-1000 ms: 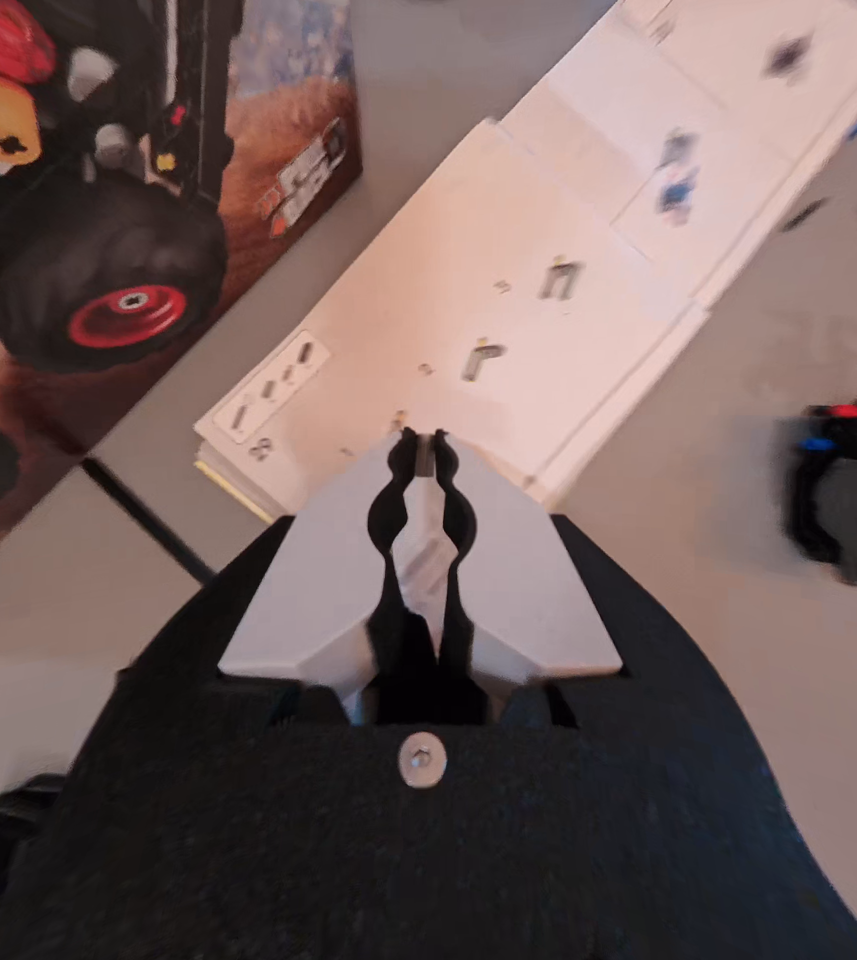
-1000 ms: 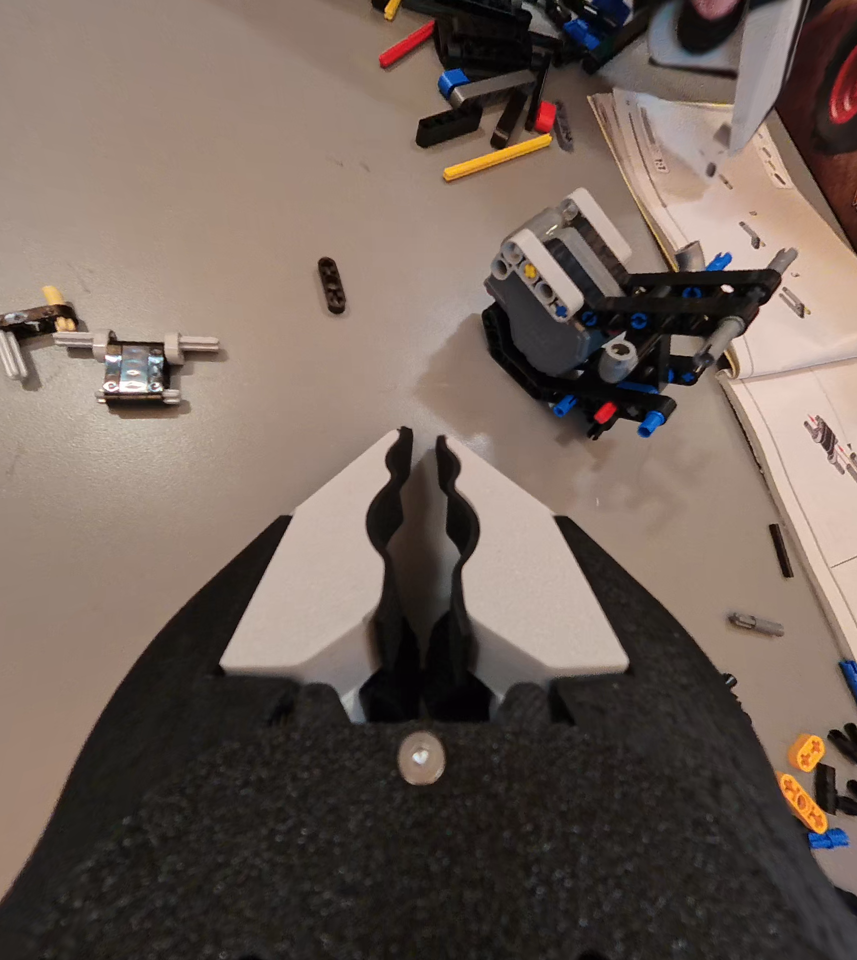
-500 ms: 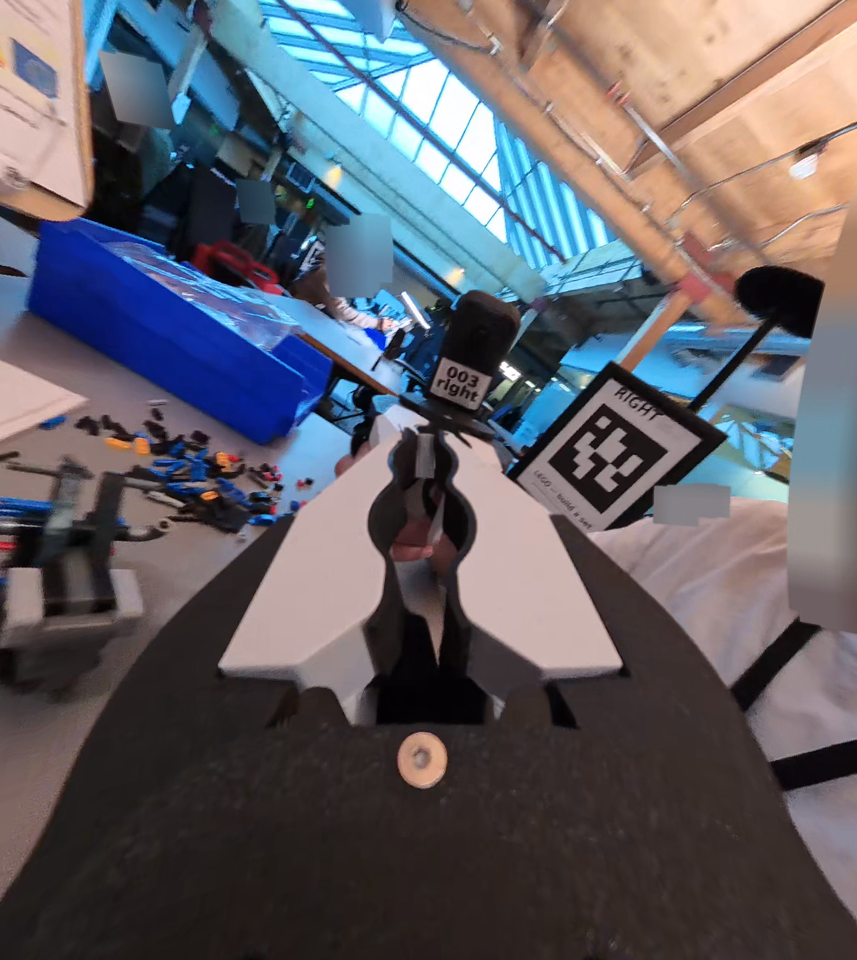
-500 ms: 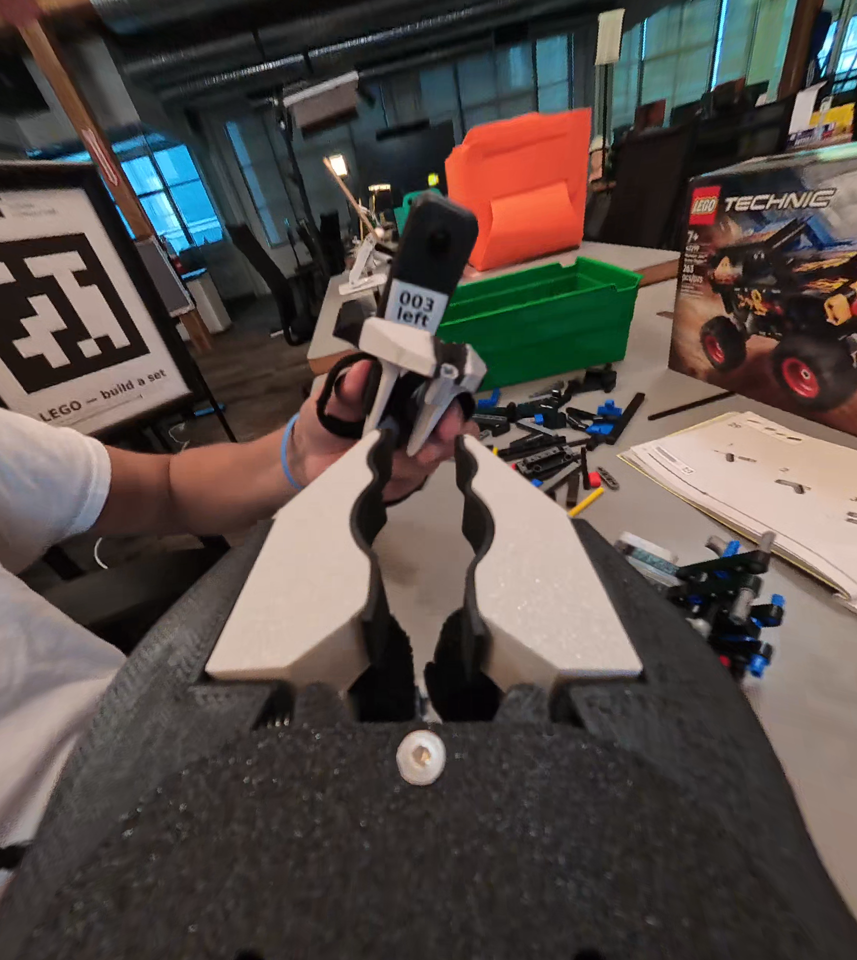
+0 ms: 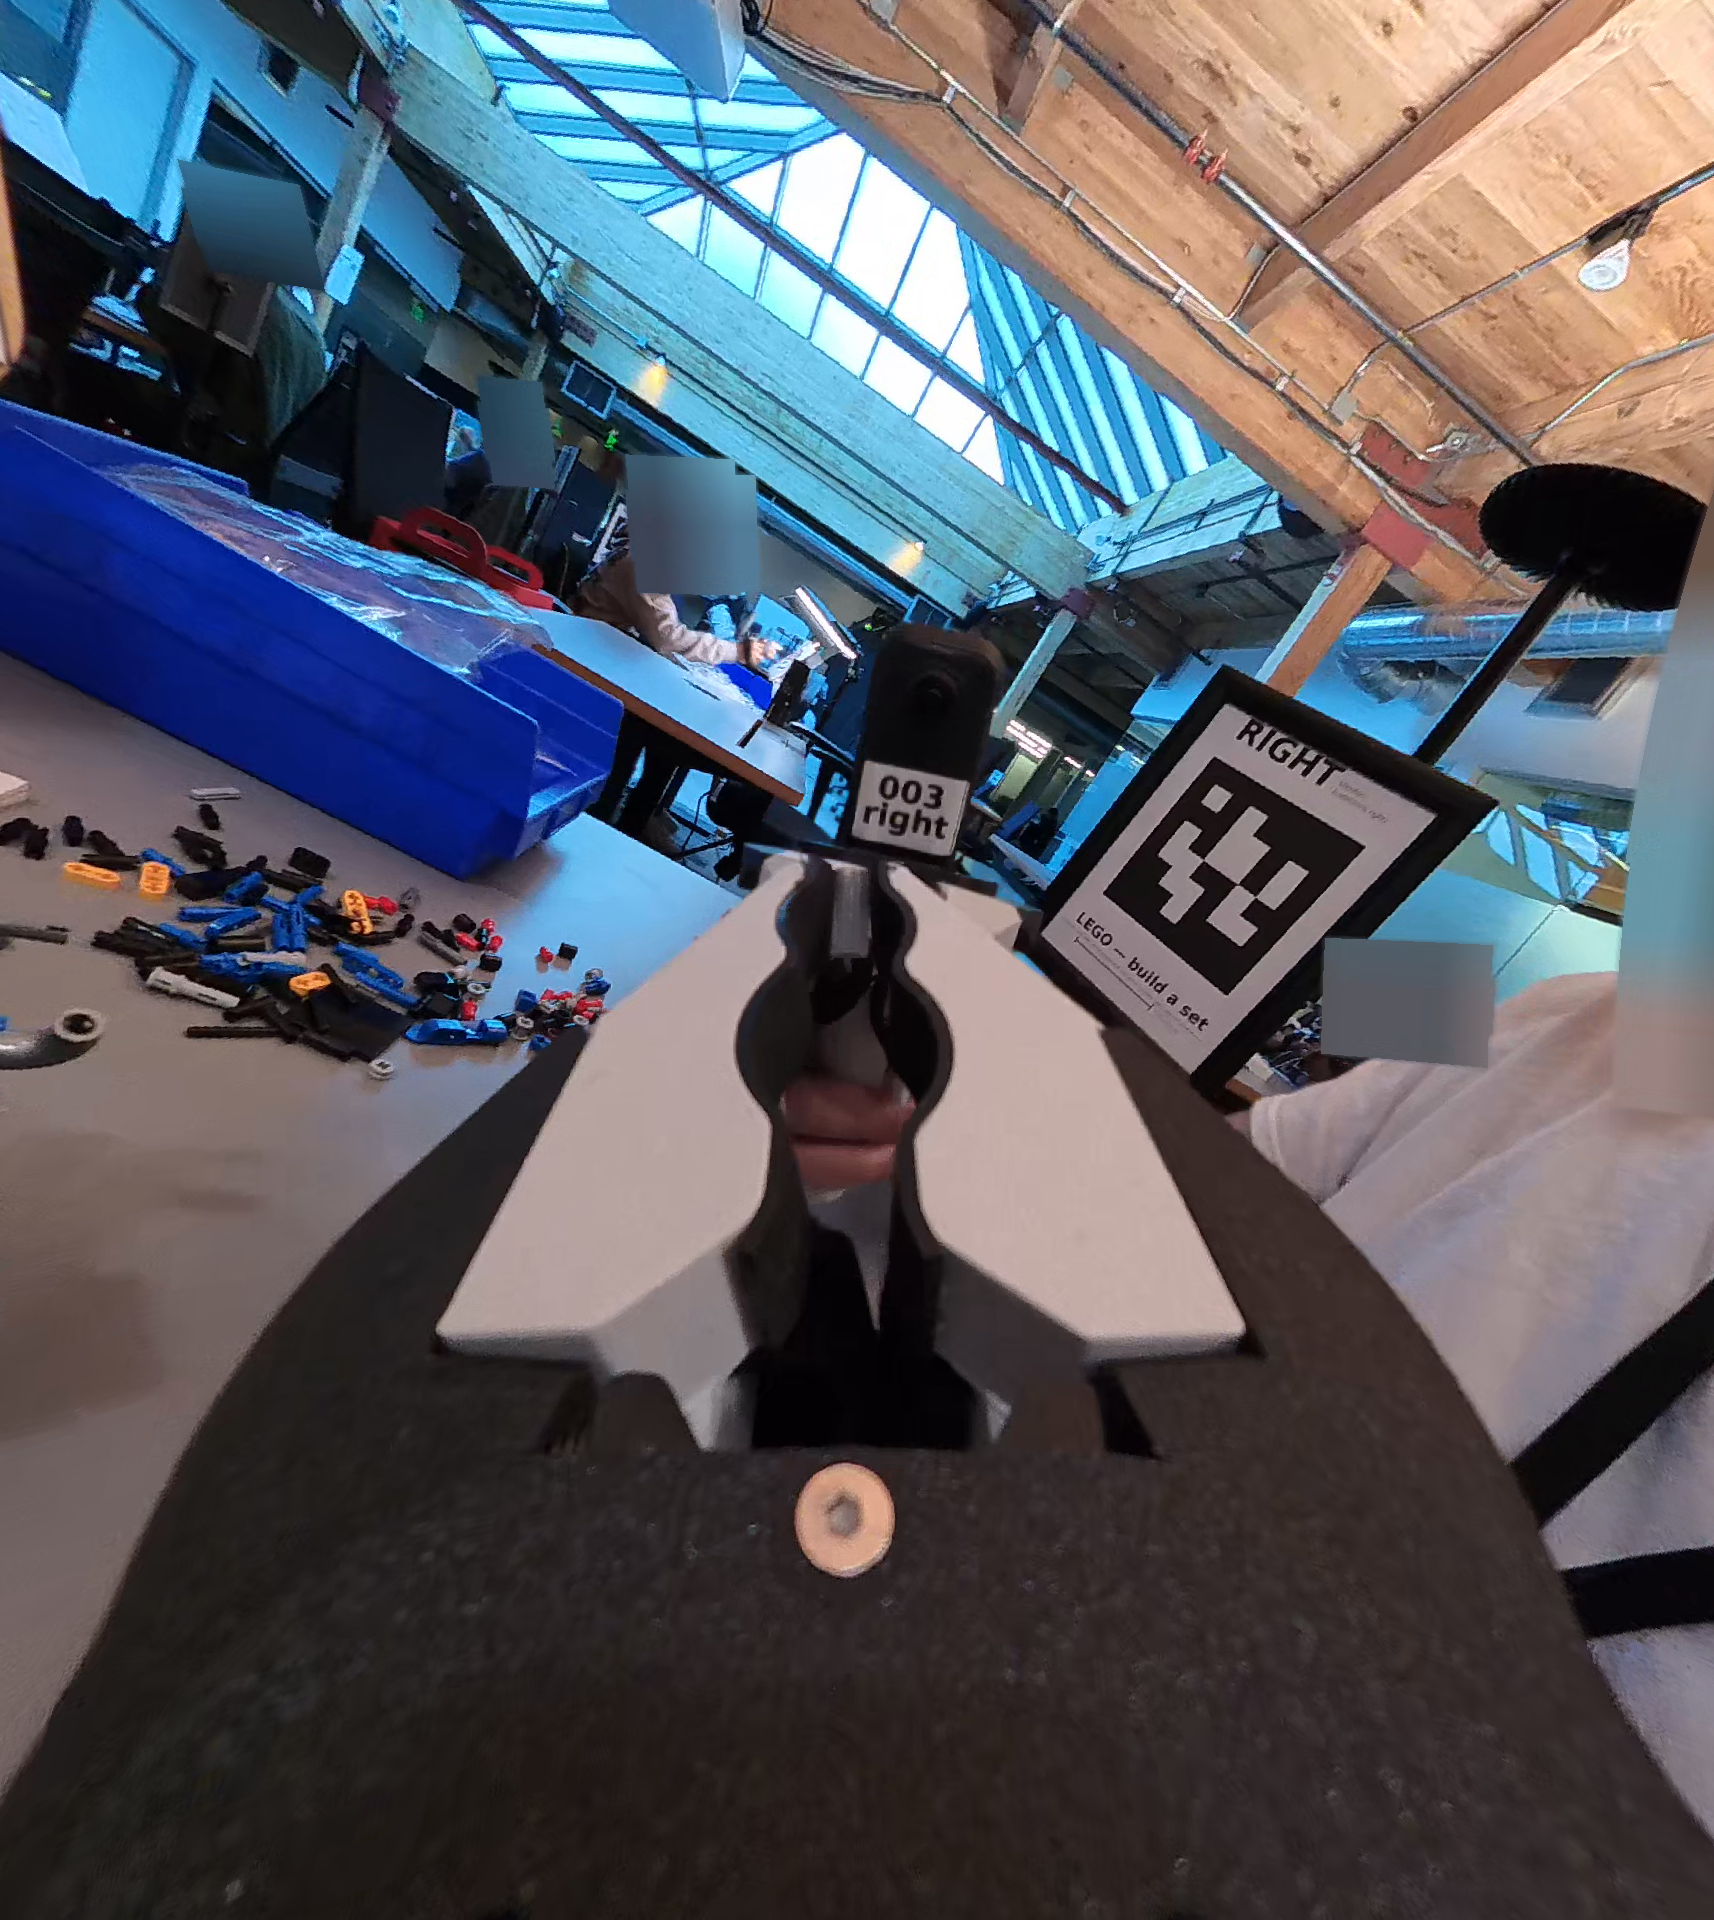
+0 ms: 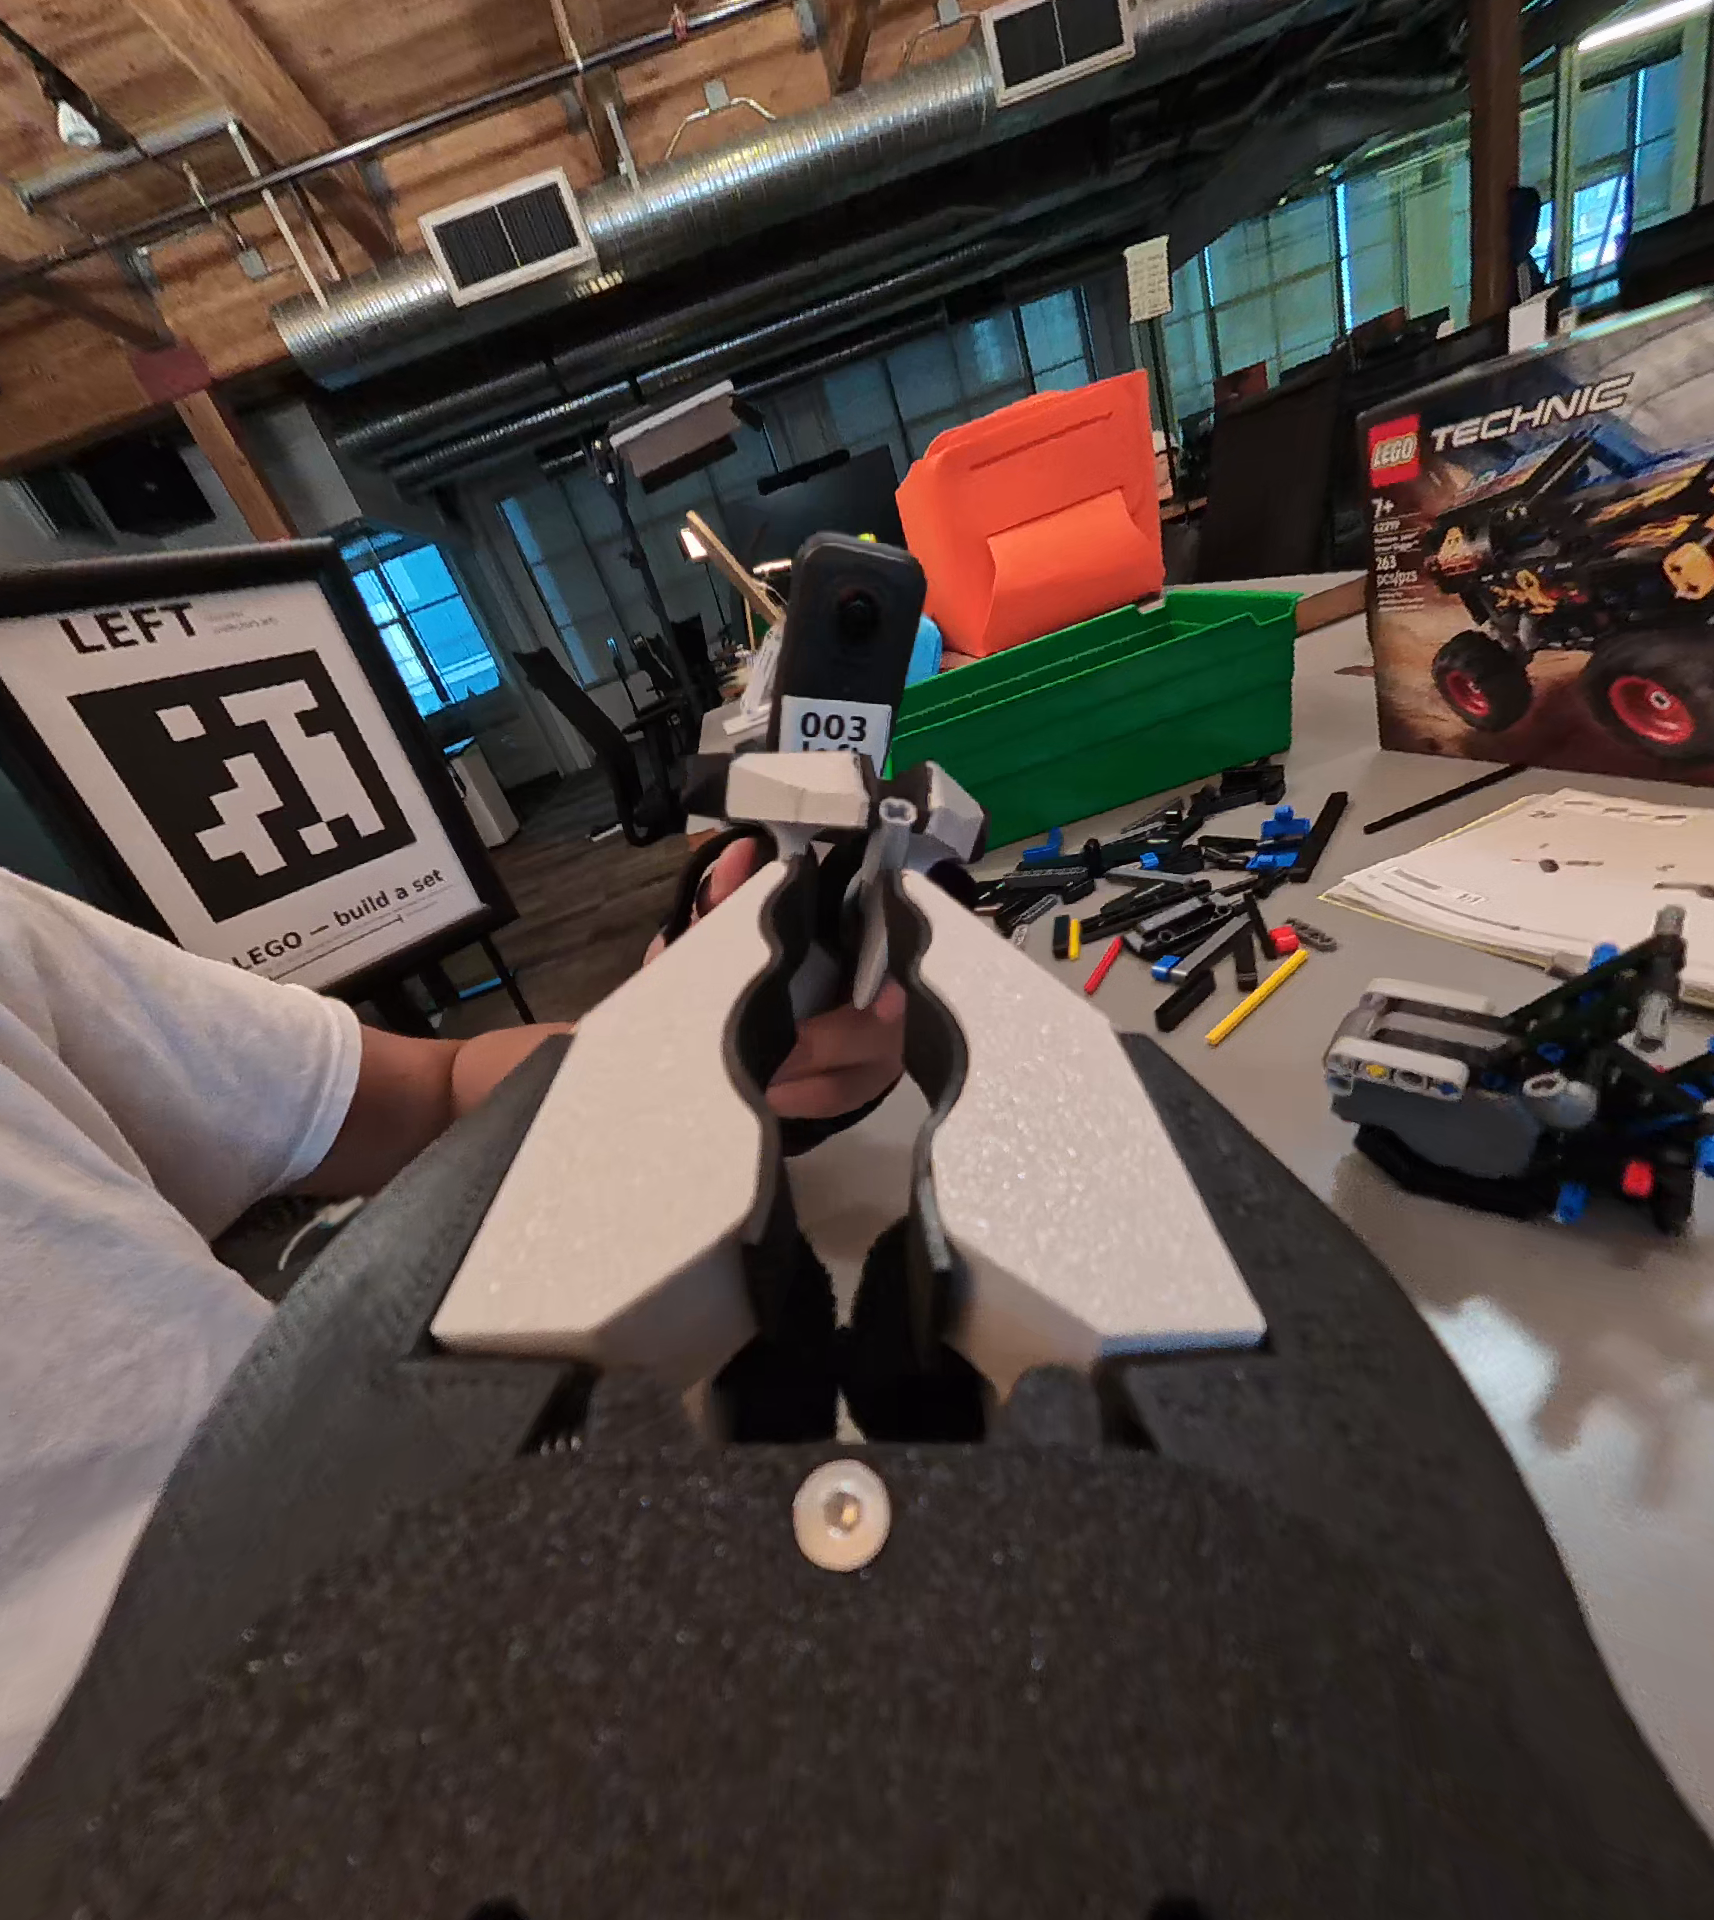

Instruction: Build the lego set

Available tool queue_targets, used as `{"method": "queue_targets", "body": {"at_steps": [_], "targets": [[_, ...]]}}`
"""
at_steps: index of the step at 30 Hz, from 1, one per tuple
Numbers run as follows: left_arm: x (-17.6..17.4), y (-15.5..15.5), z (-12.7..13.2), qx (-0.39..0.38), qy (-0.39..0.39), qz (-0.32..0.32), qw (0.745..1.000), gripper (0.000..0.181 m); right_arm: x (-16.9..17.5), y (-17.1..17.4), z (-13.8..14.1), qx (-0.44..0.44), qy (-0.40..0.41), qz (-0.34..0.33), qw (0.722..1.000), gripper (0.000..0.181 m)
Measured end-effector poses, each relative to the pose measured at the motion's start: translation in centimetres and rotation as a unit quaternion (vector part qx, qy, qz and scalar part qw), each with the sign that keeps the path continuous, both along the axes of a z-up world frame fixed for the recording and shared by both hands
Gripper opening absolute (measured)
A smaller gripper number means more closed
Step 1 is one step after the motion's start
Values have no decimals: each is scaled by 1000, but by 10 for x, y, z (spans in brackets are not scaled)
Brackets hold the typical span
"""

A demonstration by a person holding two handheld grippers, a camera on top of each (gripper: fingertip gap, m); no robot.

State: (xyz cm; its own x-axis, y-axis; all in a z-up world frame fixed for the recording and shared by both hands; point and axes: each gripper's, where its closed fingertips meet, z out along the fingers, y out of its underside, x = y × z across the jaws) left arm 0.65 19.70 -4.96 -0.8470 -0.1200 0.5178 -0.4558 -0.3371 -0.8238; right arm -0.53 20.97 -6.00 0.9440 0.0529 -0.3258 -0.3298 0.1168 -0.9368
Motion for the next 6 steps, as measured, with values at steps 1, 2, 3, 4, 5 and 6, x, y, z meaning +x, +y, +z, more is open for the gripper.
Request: {"method": "queue_targets", "body": {"at_steps": [1,2,3,4,5,6], "targets": [[1,-1,-2,4,1,8,1000,4,0,-1,-3,3,6,-4,1000,13],[3,0,-4,8,3,19,1000,5,1,-2,-7,-5,9,-7,1000,13],[6,3,-7,21,5,34,999,4,3,-3,-15,-28,7,-18,999,13],[10,7,-13,49,7,53,997,4,7,-5,-26,-68,-7,-34,997,14],[16,14,-26,98,9,80,992,5,9,-7,-42,-123,-30,-48,991,15],[23,27,-40,157,8,122,980,5,10,-10,-60,-185,-46,-54,980,22]]}}
